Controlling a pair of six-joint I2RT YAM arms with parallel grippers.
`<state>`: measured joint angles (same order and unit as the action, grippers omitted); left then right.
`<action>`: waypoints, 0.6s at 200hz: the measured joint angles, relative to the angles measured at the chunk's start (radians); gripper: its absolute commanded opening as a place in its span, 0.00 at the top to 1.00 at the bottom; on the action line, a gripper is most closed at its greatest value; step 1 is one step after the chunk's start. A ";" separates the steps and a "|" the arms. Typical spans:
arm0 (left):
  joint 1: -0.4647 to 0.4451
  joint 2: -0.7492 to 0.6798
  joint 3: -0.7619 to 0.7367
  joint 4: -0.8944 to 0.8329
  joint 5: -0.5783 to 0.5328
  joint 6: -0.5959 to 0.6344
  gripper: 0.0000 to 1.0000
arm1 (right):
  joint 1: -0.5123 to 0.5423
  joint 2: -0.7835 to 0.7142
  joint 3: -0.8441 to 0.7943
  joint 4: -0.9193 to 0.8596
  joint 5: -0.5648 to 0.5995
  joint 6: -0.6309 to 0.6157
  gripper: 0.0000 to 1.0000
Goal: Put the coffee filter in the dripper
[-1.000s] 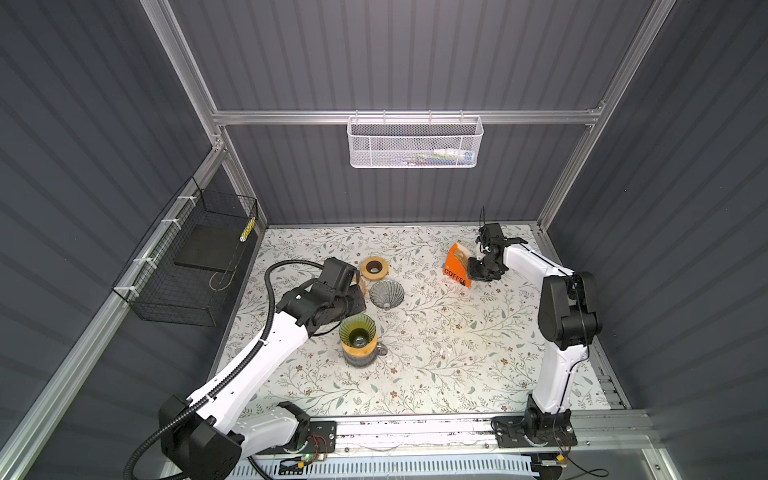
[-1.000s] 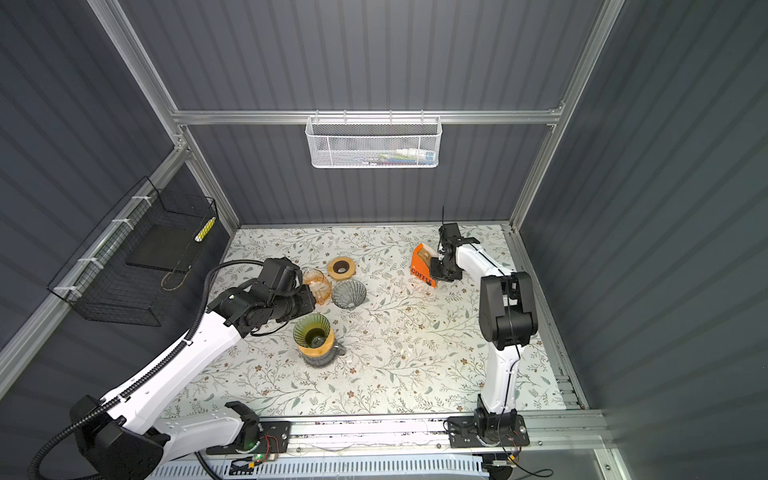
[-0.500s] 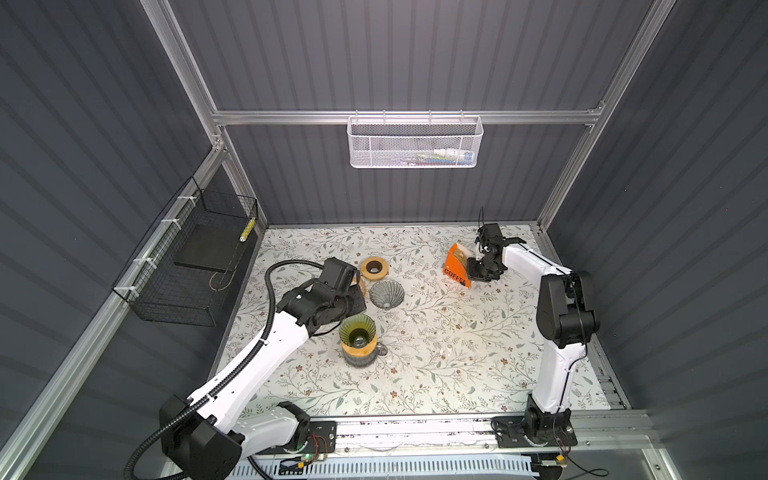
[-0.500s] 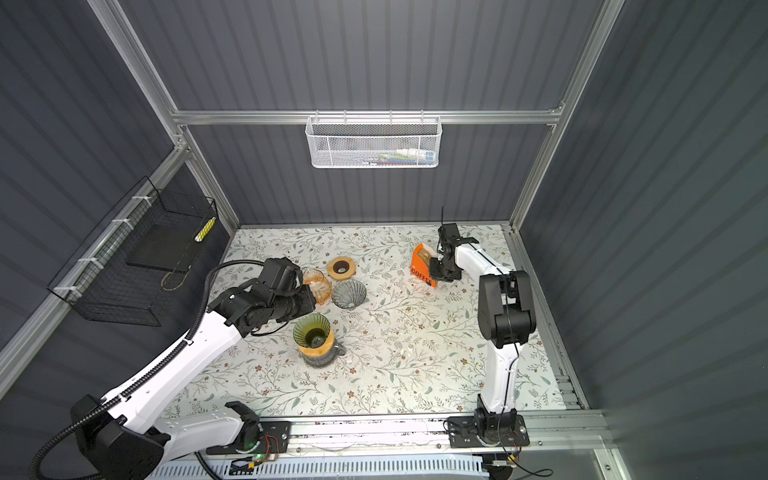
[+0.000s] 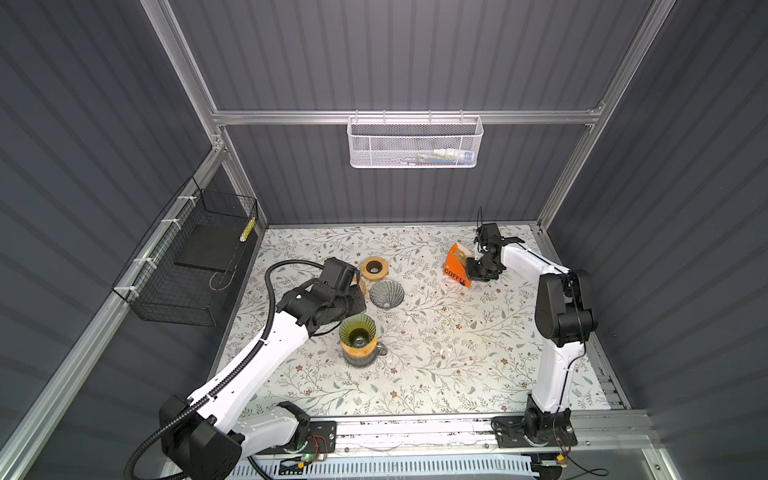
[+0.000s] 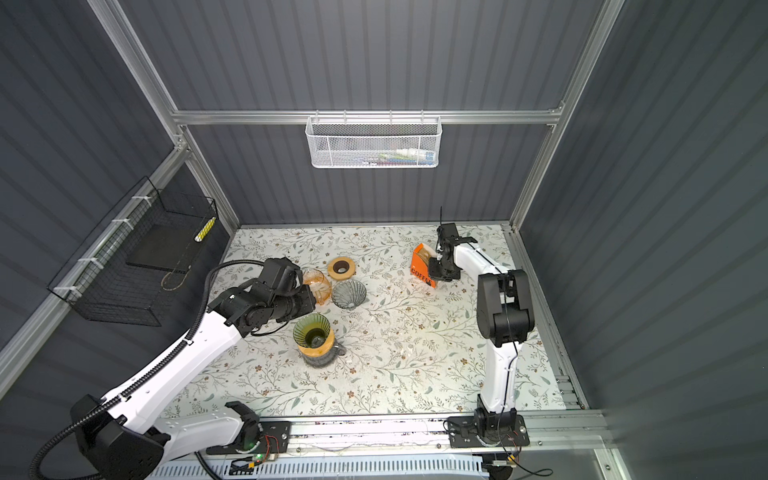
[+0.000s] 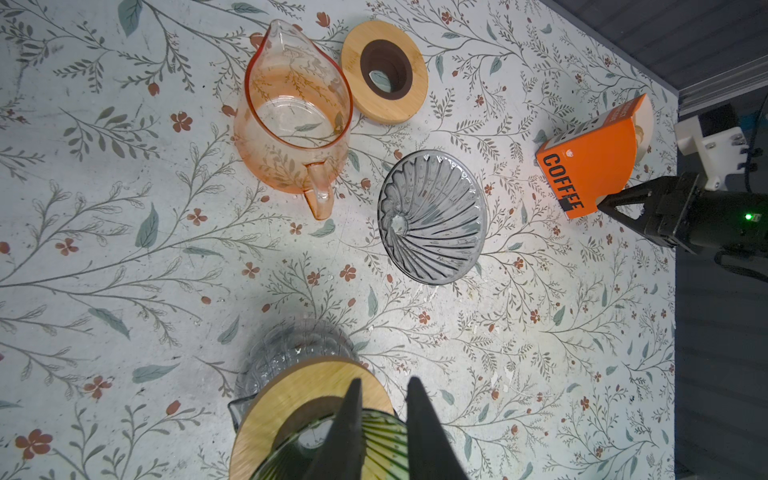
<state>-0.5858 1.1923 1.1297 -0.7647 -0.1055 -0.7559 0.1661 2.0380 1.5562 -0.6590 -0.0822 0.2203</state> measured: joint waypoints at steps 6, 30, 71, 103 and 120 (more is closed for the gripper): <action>0.000 0.000 0.000 0.000 0.000 0.000 0.79 | 0.000 0.000 0.000 0.000 0.000 0.000 0.79; 0.000 0.000 0.000 0.000 -0.003 0.000 0.79 | 0.000 0.002 0.002 0.001 0.000 0.000 0.79; 0.000 0.000 0.000 0.000 -0.003 0.000 0.78 | 0.000 0.016 0.011 0.000 0.000 0.003 0.82; 0.000 0.000 0.000 0.000 -0.003 0.000 0.79 | 0.000 0.016 0.012 0.001 0.000 0.004 0.89; 0.000 0.000 0.000 0.000 -0.003 0.000 0.79 | 0.000 0.016 0.013 0.000 0.000 0.005 0.95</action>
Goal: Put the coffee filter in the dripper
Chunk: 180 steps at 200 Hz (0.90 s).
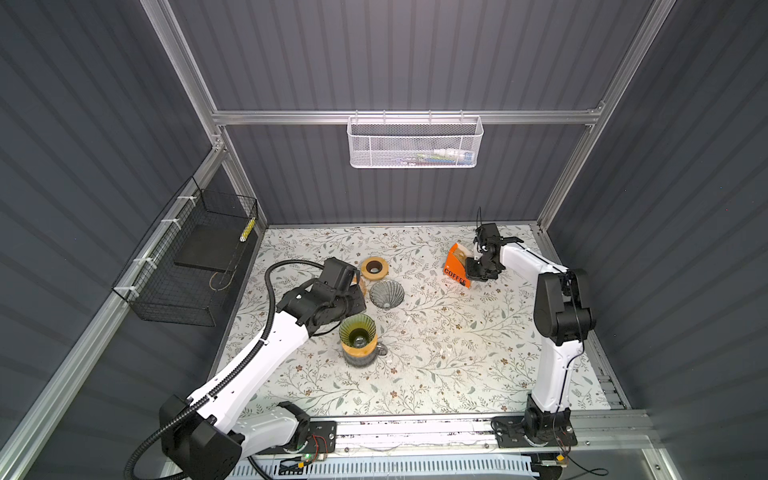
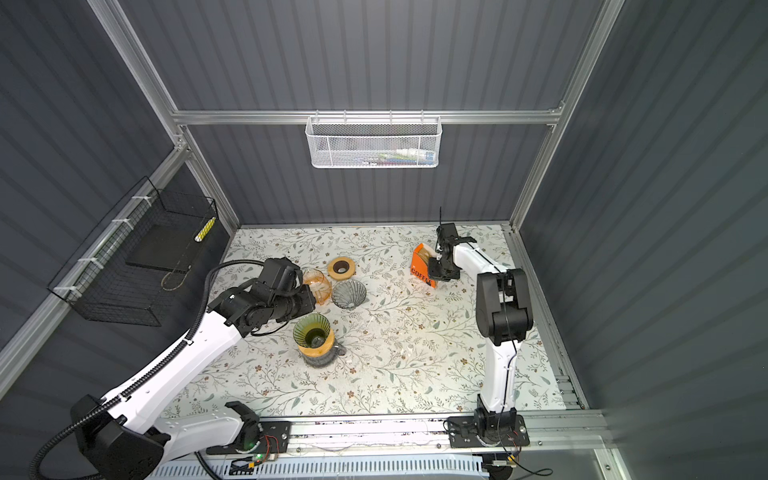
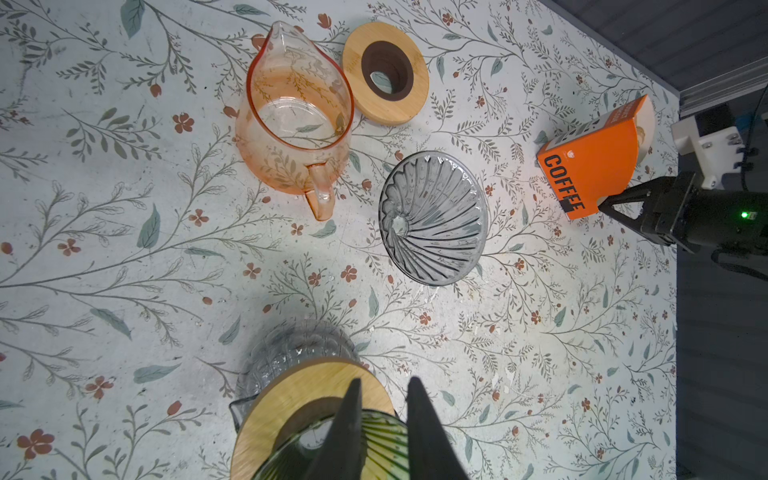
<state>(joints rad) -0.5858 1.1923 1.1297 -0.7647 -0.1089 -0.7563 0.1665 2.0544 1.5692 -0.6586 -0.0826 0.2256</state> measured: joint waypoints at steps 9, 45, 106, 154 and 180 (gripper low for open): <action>0.000 0.000 0.000 0.000 0.000 0.000 0.79 | 0.000 0.000 0.000 0.000 0.000 0.002 0.99; 0.000 0.000 0.000 0.000 0.000 0.000 0.79 | 0.000 0.000 0.000 0.000 0.001 0.002 1.00; 0.000 0.000 0.000 0.000 0.000 0.000 0.79 | 0.000 -0.036 -0.040 0.004 0.016 0.002 1.00; 0.000 -0.001 -0.001 0.001 0.000 -0.007 0.79 | 0.000 -0.092 -0.080 0.006 0.027 0.001 1.00; 0.000 -0.003 -0.008 0.000 0.001 -0.007 0.79 | 0.000 -0.093 -0.081 0.006 0.027 0.000 0.87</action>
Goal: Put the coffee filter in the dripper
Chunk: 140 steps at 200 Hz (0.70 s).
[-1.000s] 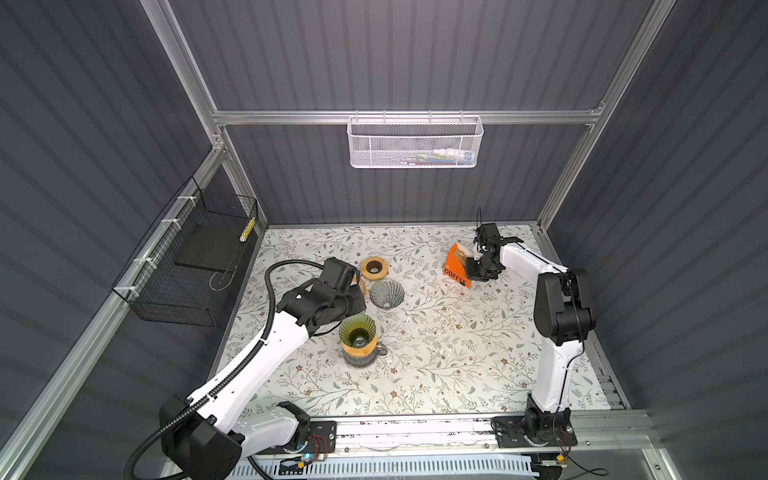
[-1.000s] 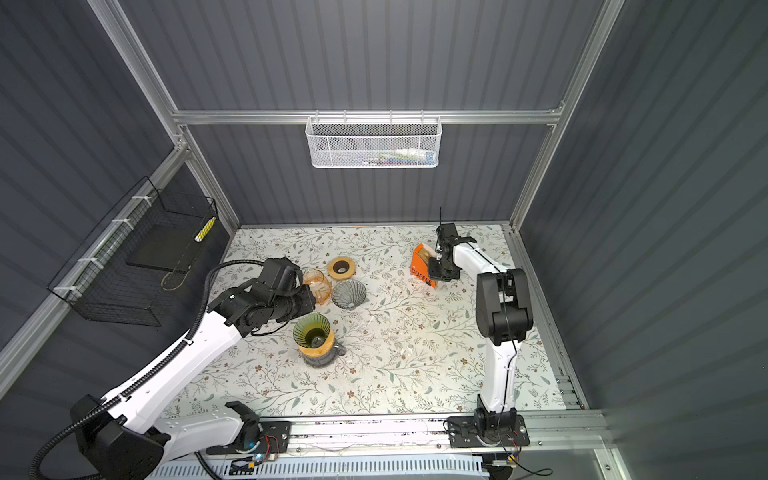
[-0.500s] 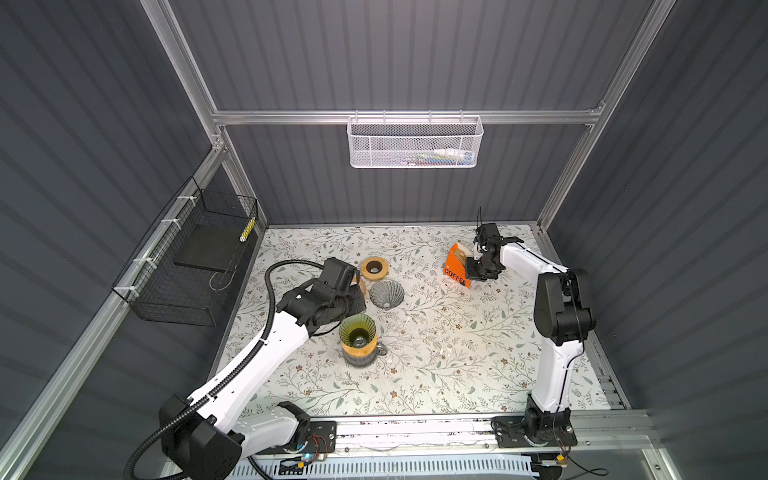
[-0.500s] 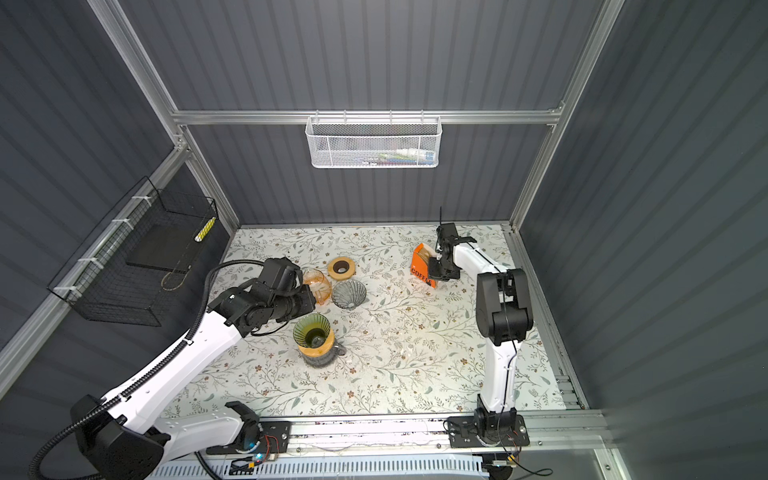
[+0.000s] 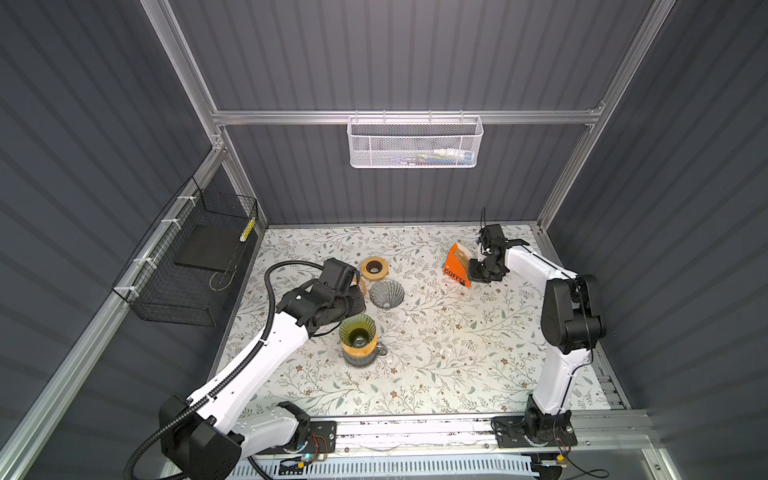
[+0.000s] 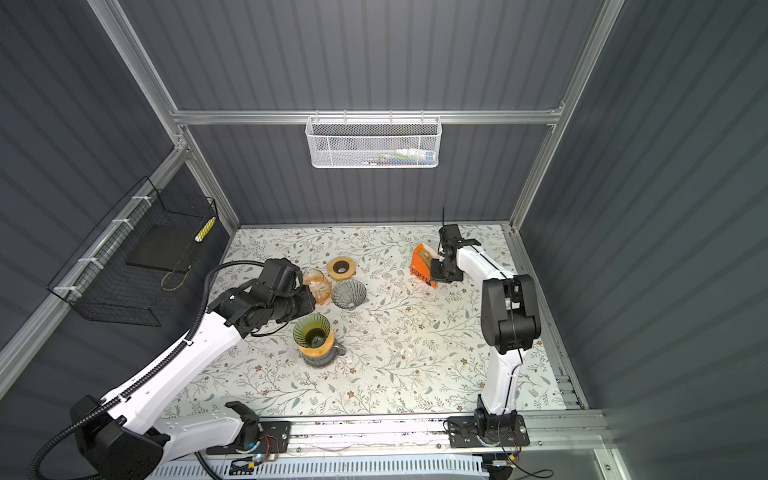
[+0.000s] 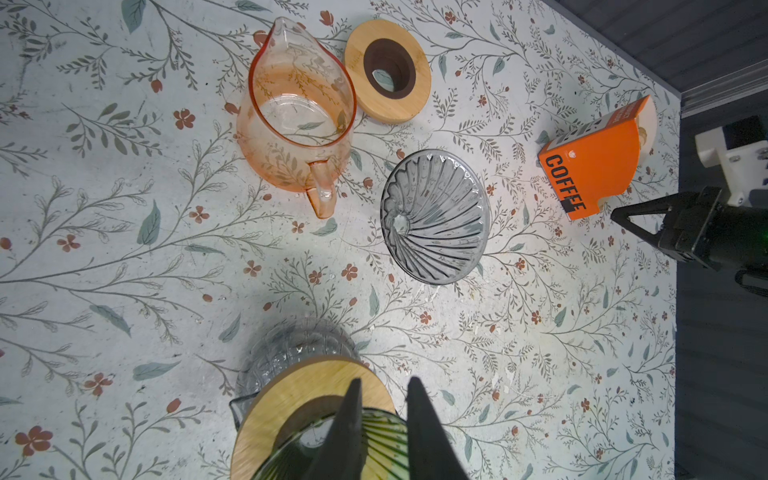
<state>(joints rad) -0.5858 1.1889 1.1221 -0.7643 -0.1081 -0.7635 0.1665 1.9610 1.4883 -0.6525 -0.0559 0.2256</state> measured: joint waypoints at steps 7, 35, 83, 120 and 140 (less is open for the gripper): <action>0.000 0.000 -0.002 0.000 0.000 0.000 0.79 | 0.000 0.000 0.000 0.000 0.000 -0.003 0.84; 0.000 -0.001 -0.002 0.000 0.000 0.000 0.79 | 0.000 0.008 0.009 -0.005 -0.005 -0.002 0.78; 0.000 -0.001 -0.002 0.000 0.000 -0.003 0.78 | 0.000 0.038 0.046 -0.006 -0.016 -0.001 0.79; 0.000 -0.001 -0.002 0.000 0.000 -0.003 0.79 | 0.000 0.051 0.051 -0.006 -0.026 -0.001 0.79; 0.000 -0.001 -0.002 0.000 0.000 -0.004 0.79 | 0.002 0.057 0.051 -0.006 -0.027 -0.001 0.79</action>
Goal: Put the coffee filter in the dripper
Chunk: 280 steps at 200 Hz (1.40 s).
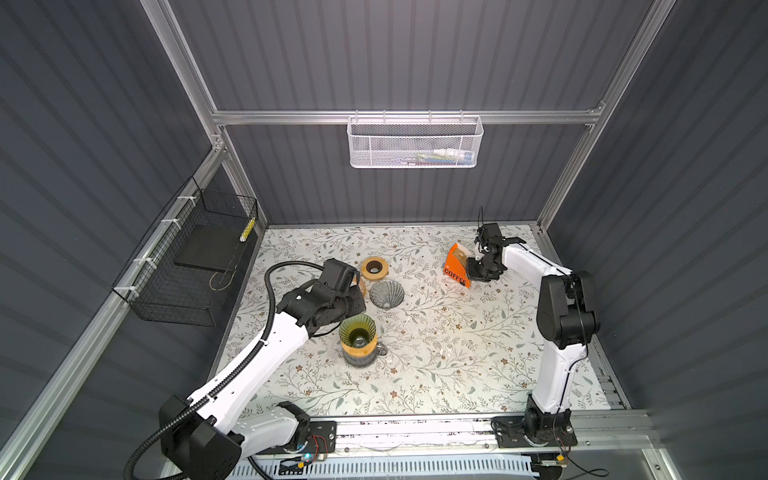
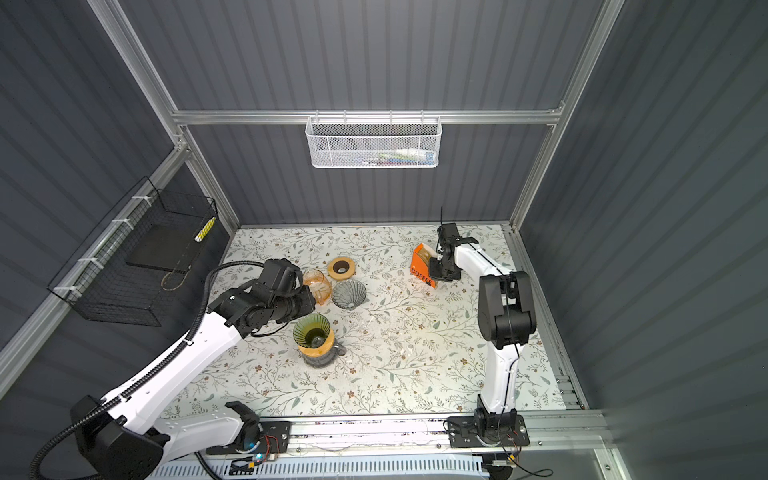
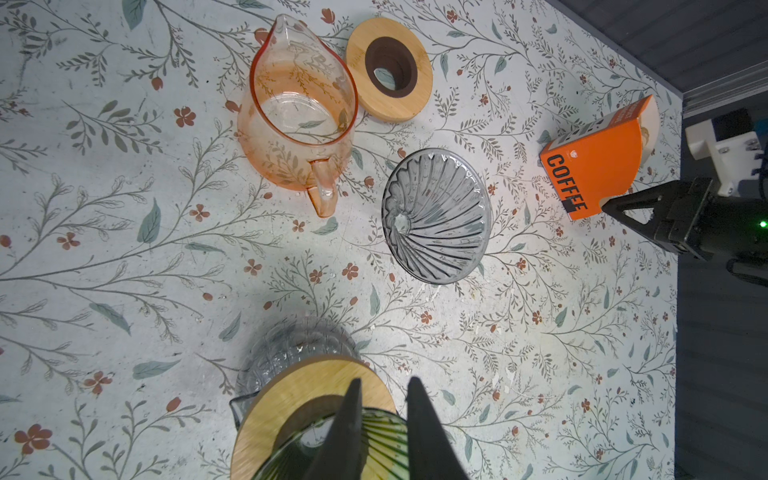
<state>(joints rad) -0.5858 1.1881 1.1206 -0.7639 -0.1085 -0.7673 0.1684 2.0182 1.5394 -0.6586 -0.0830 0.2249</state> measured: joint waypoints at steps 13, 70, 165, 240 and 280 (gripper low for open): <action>0.000 0.000 0.000 0.000 0.000 0.000 0.79 | 0.001 0.003 0.000 0.000 0.000 0.000 0.79; 0.000 0.000 0.000 0.000 0.000 0.000 0.78 | 0.003 0.006 0.000 0.000 0.001 0.002 0.81; 0.000 0.000 0.000 0.000 0.000 0.000 0.78 | 0.005 0.024 0.016 0.000 0.008 0.003 0.80; 0.000 0.000 0.000 0.000 0.000 0.000 0.78 | 0.010 0.024 0.019 0.000 0.021 0.010 1.00; 0.000 0.000 0.000 0.000 0.000 0.000 0.78 | 0.010 0.007 -0.003 0.005 0.033 0.010 1.00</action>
<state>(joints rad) -0.5858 1.1881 1.1206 -0.7643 -0.1089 -0.7673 0.1787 2.0254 1.5360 -0.6537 -0.0502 0.2352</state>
